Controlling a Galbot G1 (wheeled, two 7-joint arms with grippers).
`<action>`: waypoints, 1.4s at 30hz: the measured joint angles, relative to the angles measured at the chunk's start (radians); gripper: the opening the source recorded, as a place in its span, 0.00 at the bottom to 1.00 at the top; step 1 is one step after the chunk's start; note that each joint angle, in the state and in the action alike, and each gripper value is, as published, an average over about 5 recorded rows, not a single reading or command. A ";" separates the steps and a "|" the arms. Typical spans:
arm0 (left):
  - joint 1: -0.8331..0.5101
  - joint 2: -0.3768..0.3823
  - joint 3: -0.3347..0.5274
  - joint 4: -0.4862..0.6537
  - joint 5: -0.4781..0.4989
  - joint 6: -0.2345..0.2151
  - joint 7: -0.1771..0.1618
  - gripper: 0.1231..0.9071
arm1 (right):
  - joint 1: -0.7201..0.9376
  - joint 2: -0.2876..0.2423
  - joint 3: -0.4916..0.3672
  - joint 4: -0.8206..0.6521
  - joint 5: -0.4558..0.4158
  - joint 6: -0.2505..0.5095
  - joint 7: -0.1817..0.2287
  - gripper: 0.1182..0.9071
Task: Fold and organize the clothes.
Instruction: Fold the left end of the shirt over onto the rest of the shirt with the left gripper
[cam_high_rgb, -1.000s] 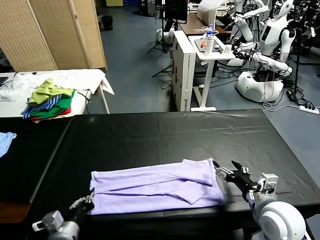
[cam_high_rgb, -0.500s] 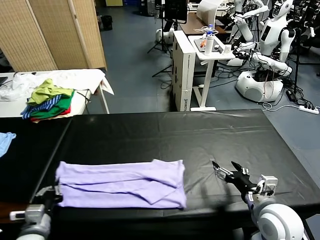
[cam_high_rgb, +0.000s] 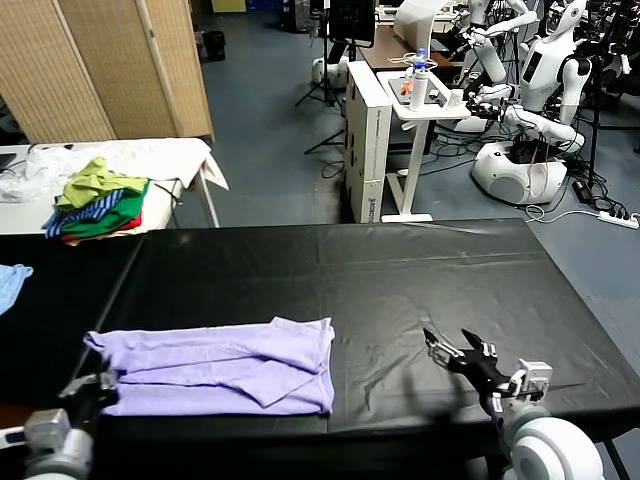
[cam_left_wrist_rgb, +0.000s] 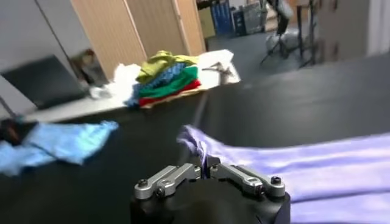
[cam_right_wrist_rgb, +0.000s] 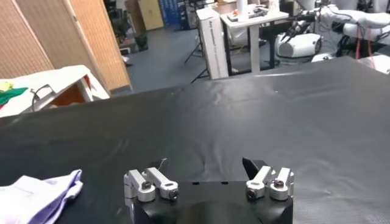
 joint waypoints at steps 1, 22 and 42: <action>-0.008 -0.011 0.024 -0.013 -0.034 0.008 -0.005 0.07 | -0.007 0.004 0.004 0.001 -0.004 0.001 -0.001 1.00; -0.173 -0.065 0.414 0.058 -0.119 0.029 -0.004 0.07 | -0.055 0.059 0.015 0.000 -0.057 0.007 -0.007 1.00; -0.188 -0.118 0.469 0.134 0.019 -0.011 0.037 0.08 | -0.050 0.050 -0.006 -0.011 -0.073 0.006 -0.013 1.00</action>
